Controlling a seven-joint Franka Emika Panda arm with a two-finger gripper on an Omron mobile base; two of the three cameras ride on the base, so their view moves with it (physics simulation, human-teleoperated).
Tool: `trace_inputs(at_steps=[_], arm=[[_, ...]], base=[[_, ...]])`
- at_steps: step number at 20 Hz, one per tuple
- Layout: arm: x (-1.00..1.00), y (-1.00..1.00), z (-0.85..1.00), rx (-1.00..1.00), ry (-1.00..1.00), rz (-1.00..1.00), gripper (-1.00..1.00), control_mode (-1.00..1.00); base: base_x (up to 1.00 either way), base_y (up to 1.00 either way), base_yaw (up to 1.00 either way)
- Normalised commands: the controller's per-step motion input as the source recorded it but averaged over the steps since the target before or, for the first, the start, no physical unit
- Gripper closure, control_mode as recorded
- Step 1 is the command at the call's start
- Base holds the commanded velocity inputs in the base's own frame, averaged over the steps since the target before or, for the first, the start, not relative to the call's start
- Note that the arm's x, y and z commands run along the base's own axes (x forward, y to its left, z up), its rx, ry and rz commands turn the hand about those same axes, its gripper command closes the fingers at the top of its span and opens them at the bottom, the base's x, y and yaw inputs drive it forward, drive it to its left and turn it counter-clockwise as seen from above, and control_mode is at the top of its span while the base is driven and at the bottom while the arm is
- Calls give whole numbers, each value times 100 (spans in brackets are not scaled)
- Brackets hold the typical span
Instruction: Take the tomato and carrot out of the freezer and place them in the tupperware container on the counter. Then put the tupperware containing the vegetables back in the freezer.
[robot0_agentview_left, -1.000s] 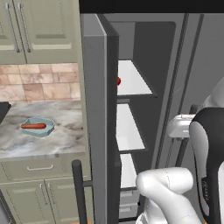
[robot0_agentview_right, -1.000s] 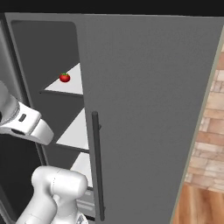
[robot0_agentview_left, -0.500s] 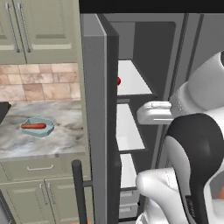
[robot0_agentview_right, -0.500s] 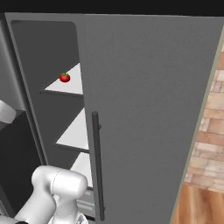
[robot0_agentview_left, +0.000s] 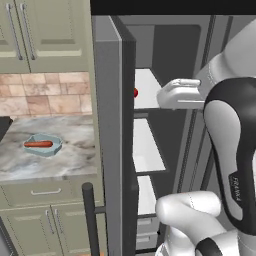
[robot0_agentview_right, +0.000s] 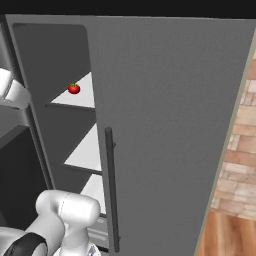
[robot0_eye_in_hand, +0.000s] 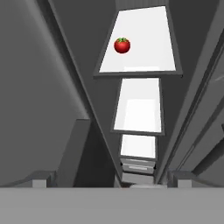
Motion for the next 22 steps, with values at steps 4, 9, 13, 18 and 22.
trace_inputs(at_steps=[4, 9, 13, 18, 22], arm=[[54, 0, 0, 1, -6, 24, -100, -100], [55, 0, -3, -1, -12, 15, -100, -100], [54, 0, -14, -5, -9, 2, -100, -100], [58, 0, -18, -6, -1, 0, -100, -100], [58, 0, -13, -2, 0, 0, -100, -100]], base=[[0, 0, 0], [0, 0, 0], [0, 0, 0], [0, 0, 0], [0, 0, 0]])
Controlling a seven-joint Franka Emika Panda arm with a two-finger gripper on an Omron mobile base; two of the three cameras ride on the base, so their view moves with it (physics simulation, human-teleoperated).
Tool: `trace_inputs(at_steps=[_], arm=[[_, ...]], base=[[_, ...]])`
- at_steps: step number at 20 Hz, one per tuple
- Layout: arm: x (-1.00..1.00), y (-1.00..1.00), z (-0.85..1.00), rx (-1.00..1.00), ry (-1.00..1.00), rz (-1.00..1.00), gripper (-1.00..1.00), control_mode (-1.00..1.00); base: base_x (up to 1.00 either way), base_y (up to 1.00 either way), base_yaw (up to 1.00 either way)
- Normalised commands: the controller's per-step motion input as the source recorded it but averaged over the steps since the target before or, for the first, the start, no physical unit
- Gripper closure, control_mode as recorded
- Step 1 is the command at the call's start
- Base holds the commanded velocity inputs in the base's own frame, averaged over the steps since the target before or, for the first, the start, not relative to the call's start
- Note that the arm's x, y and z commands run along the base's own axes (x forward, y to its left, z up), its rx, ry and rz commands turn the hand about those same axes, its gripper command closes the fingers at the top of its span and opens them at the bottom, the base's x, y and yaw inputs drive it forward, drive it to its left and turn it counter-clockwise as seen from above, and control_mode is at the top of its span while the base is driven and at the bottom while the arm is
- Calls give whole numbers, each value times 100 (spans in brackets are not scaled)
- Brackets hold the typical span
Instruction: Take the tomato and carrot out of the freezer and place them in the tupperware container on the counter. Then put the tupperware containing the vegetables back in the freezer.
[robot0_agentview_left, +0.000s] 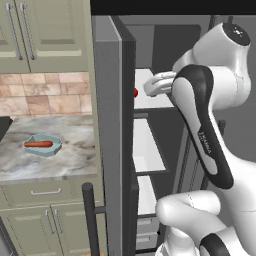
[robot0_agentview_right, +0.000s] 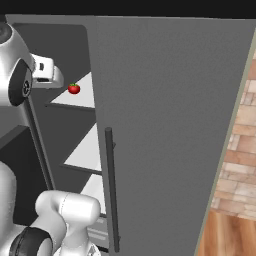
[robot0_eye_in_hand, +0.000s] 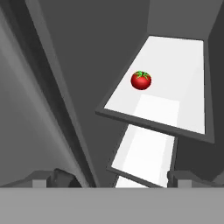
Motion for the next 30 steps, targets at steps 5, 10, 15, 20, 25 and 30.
trace_inputs(at_steps=[5, 10, 15, 20, 25, 30], arm=[[60, 0, -10, 0, 0, 0, -100, -100], [59, 0, -23, -1, 0, 0, -100, -100], [54, 0, -27, -2, 0, 0, -100, -100], [52, 0, -22, -2, 0, 0, -100, -100], [47, 0, -18, -1, 0, 0, -100, -100], [43, 0, -17, -1, 0, -1, -100, -100]], base=[[0, 0, 0], [0, 0, 0], [0, 0, 0], [0, 0, 0], [0, 0, 0], [0, 0, 0]])
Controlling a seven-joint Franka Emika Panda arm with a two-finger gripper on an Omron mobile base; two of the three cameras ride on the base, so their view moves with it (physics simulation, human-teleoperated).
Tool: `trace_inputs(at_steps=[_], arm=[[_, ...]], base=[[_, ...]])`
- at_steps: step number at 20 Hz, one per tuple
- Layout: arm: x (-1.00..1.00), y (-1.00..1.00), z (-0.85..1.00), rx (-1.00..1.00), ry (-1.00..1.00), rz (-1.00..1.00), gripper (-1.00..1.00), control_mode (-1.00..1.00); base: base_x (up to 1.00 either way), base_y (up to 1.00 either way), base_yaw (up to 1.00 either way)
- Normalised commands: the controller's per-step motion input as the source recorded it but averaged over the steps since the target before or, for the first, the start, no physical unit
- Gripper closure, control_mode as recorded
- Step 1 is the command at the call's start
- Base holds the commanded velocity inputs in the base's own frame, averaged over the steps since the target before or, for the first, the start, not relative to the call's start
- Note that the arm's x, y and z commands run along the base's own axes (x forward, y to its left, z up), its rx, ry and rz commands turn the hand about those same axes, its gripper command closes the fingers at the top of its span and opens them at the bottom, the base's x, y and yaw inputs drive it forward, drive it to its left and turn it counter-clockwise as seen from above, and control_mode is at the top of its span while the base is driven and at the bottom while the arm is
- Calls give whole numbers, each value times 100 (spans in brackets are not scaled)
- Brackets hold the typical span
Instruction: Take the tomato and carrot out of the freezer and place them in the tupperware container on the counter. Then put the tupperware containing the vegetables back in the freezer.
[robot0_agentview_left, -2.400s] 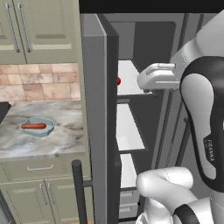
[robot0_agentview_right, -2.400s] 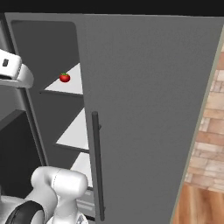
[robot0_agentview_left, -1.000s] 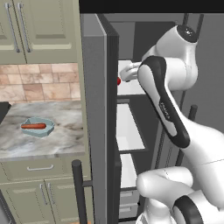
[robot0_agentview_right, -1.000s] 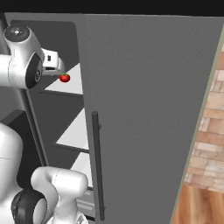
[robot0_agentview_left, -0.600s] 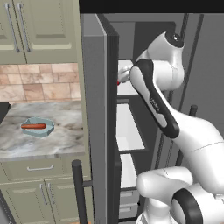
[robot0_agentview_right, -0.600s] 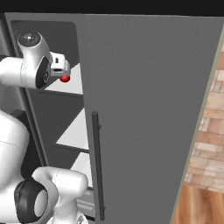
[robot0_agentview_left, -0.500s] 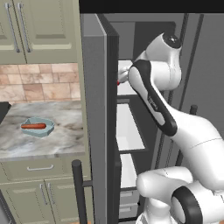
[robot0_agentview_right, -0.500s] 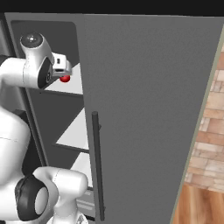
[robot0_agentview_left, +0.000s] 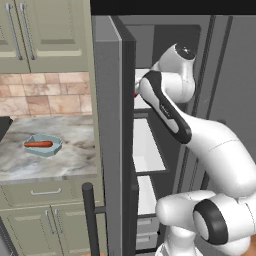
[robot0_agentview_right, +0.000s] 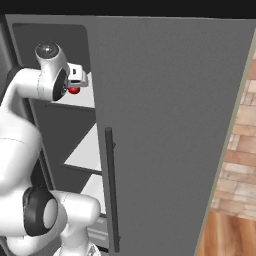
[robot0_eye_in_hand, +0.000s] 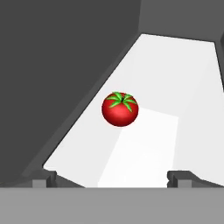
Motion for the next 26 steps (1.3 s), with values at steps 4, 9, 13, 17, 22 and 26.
trace_inputs(at_steps=[4, 9, 13, 17, 22, 26], arm=[[44, 0, -19, 0, 0, 0, -100, -100], [46, 0, -16, 0, 0, 0, -100, -100], [45, 6, -11, 0, 0, 0, -100, -100], [41, 16, -16, 0, 0, 0, -100, -100], [44, 18, -17, 0, 1, 0, -100, -100], [33, 6, -14, 0, 1, 0, -100, -100]], base=[[0, 0, 0], [0, 0, 0], [0, 0, 0], [0, 0, 0], [0, 0, 0], [0, 0, 0]])
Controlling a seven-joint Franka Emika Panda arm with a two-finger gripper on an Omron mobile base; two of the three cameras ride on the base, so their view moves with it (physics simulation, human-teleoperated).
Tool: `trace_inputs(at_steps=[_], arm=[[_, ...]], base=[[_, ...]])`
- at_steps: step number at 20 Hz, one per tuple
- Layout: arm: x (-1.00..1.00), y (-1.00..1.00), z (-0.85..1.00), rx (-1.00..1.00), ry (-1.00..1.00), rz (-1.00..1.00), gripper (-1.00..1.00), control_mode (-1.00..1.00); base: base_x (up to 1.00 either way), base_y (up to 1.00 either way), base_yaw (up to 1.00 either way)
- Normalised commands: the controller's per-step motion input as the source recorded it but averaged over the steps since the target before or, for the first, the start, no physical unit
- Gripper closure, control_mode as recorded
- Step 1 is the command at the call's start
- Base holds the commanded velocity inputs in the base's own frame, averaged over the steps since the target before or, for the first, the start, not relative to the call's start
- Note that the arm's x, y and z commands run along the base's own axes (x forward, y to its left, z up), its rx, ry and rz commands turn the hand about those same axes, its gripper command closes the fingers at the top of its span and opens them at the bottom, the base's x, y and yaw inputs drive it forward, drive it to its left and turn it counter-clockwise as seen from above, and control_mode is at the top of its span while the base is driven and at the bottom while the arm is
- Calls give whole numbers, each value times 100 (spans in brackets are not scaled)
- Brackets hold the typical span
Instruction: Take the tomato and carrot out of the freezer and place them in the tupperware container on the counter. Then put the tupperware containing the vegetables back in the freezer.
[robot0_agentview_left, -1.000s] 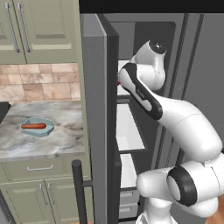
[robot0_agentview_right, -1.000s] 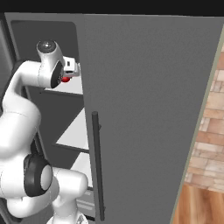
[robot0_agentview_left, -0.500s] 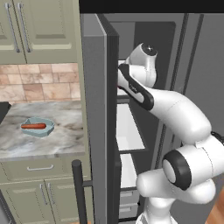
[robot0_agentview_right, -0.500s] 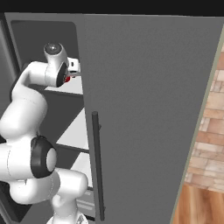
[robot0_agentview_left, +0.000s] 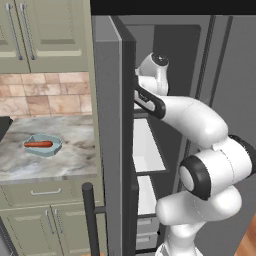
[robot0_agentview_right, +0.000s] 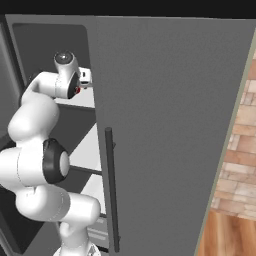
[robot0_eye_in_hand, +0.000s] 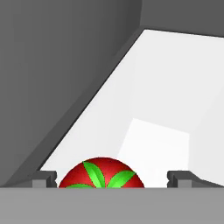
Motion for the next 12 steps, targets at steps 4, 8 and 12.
trace_inputs(at_steps=[4, 8, 12], arm=[[4, 0, -12, 0, 1, -2, -100, -100], [0, 0, -13, 0, 2, -2, -100, -100], [0, 0, -13, 0, 2, -3, -100, -100]], base=[[0, 0, 0], [0, 0, 0], [0, 0, 0]])
